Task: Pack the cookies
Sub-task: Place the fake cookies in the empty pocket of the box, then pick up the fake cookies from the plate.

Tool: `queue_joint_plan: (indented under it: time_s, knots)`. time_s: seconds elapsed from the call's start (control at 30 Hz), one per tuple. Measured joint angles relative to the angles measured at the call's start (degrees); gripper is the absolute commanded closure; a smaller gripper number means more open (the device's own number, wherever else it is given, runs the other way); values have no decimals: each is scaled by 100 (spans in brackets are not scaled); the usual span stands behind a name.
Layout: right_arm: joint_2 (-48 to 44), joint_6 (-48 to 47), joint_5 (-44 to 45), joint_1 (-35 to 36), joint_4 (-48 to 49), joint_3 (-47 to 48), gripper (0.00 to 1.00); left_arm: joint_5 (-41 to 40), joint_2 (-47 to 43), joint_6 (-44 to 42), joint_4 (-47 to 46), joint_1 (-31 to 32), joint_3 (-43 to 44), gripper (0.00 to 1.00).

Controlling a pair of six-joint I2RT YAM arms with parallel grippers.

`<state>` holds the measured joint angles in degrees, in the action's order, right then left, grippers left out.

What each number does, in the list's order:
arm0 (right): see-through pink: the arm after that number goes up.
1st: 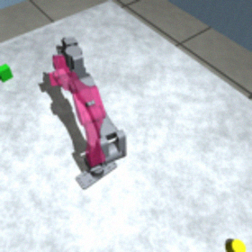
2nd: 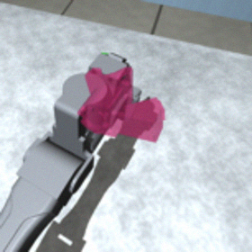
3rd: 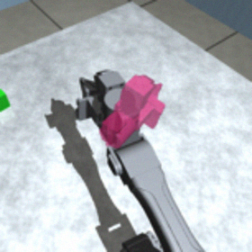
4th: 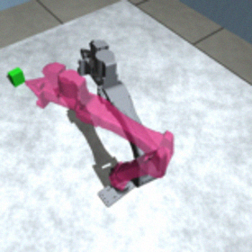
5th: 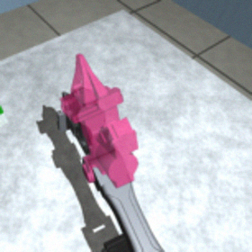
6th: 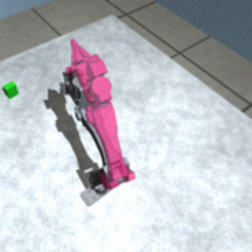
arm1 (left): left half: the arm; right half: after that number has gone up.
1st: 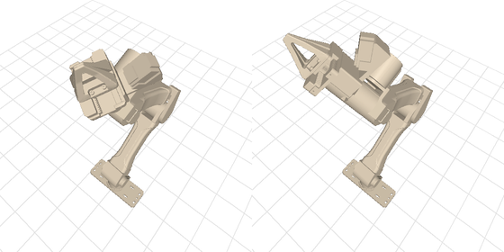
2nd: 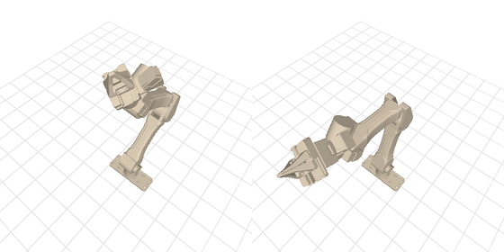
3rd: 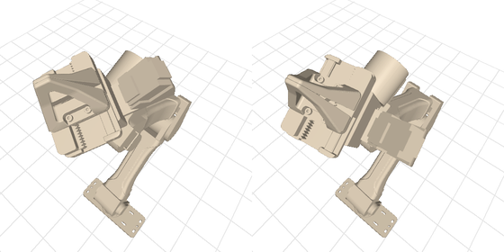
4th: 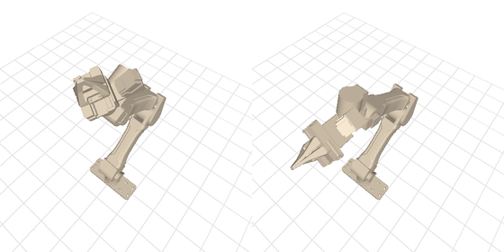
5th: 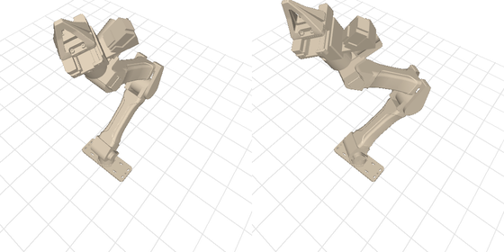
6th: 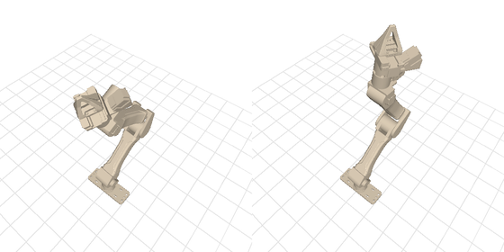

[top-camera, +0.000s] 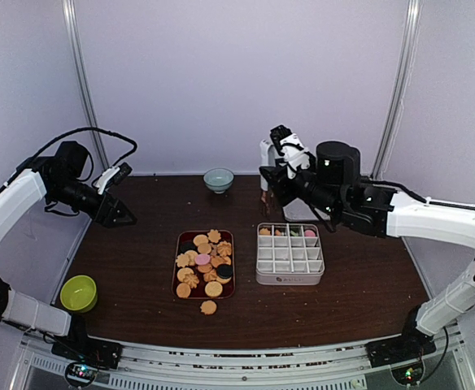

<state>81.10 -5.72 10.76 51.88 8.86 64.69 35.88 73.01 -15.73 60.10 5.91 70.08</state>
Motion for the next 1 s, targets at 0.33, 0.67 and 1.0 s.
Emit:
queue_joint_plan:
  time_s: [0.33, 0.67, 1.0]
  knots:
    - [2050, 138, -459, 1104, 103, 1794, 63, -190, -7, -9, 48, 0, -2, 26]
    - [3093, 164, -673, 1351, -164, 2511, 63, -264, -46, -52, 127, 0, -2, 26]
    - [3397, 162, -671, 1351, -337, 2583, 63, -260, -46, -52, 129, 0, -2, 26]
